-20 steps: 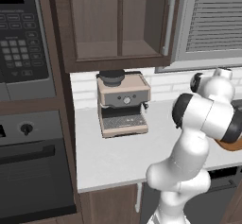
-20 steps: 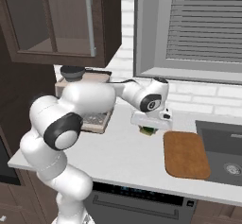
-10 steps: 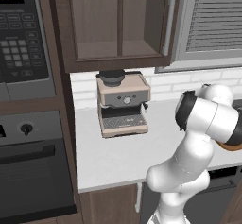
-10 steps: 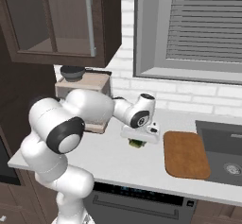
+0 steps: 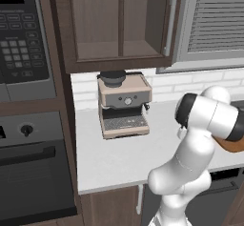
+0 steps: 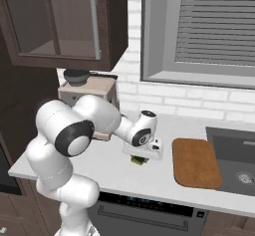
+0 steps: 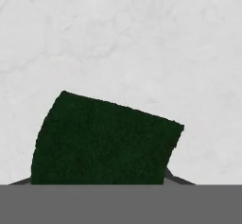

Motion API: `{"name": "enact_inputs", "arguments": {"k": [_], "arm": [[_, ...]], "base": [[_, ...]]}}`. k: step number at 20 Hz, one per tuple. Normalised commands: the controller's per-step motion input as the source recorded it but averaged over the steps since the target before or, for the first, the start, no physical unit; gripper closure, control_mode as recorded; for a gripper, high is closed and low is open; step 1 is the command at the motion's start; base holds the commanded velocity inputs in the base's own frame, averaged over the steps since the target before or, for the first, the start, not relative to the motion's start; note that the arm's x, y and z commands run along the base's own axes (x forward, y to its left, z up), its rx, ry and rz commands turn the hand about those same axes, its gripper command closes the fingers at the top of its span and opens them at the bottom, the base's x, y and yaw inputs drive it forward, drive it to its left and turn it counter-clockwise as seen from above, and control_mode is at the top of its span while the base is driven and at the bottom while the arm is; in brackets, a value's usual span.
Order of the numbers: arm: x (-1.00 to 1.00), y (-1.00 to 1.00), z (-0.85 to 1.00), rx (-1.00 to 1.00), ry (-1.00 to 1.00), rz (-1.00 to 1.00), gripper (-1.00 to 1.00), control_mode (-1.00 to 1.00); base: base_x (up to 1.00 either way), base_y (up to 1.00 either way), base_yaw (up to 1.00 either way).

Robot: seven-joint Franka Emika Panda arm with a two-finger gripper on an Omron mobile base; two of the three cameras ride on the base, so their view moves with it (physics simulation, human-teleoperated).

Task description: Pick up the sponge from the counter and clean the cutting board by briefly scrubbing or pressing down on the cutting board. Once finished, release the sponge.

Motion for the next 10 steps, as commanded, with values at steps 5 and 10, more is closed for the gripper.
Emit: {"name": "enact_inputs", "arguments": {"k": [5,10], "arm": [[0.01,0.02,-0.46,-0.01,0.0,-0.05,1.0,-1.0],[0.0,0.16,-0.41,-0.04,0.0,-0.08,-1.0,-1.0]], "base": [[0.0,0.0,0.0],[0.0,0.0,0.0]]}}
